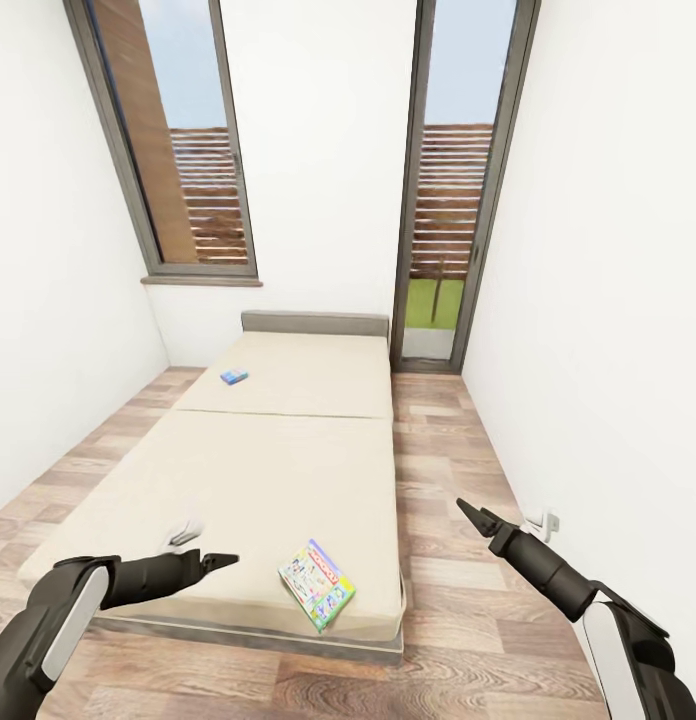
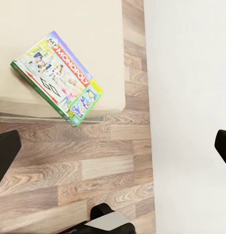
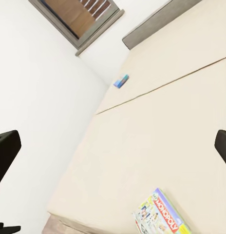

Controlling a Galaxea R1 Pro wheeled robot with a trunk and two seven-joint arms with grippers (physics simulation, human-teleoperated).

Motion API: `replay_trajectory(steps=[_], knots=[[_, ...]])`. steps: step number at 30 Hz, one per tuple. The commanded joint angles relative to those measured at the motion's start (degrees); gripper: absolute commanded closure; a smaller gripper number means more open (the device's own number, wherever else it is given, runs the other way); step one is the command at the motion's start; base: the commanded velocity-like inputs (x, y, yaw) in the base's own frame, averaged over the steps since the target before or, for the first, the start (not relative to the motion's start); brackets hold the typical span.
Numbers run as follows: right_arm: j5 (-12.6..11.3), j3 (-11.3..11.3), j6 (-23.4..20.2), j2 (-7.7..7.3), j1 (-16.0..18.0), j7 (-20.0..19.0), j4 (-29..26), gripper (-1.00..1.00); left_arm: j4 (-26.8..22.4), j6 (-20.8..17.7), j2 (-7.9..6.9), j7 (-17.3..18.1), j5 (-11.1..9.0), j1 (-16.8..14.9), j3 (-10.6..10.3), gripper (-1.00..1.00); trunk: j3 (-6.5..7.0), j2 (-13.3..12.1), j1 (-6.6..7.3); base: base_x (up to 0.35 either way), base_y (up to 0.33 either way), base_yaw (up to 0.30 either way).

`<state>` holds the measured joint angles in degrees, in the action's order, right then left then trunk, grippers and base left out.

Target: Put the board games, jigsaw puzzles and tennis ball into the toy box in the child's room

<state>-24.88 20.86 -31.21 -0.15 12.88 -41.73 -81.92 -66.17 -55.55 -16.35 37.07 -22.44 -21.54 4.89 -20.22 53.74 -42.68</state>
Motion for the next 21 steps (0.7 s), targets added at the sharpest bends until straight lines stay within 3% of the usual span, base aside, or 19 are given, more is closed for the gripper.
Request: replay_trajectory(steps=[1, 8, 14, 21], knots=[[-0.4, 0.1, -0.4, 0.01, 0.0, -0.1, 0.0, -1.0, 0.0, -0.3, 0.22, -0.7, 0.2, -0.1, 0.1, -1.0, -0.25, 0.5, -0.23, 0.0, 0.0, 0.0], [-0.3, 0.1, -0.4, 0.05, 0.0, 0.0, 0.0, -1.0, 0.4, -0.2, 1.41, -4.8, 0.3, -0.1, -1.4, -1.0, -1.51, 3.3, -1.77, 0.0, 0.0, 0.0], [-0.4, 0.1, -0.4, 0.13, 0.0, 0.0, -0.2, -1.0, 0.6, 0.0, 1.65, -7.5, 0.4, -0.1, -3.7, -1.0, -2.59, 5.7, -3.09, 0.0, 0.0, 0.0], [-0.5, 0.1, -1.1, 0.35, 0.0, 0.6, -1.0, -1.0, 0.7, 0.2, 1.71, -9.2, 0.4, -0.1, -4.8, -1.0, -3.84, 8.5, -4.62, 0.0, 0.0, 0.0]])
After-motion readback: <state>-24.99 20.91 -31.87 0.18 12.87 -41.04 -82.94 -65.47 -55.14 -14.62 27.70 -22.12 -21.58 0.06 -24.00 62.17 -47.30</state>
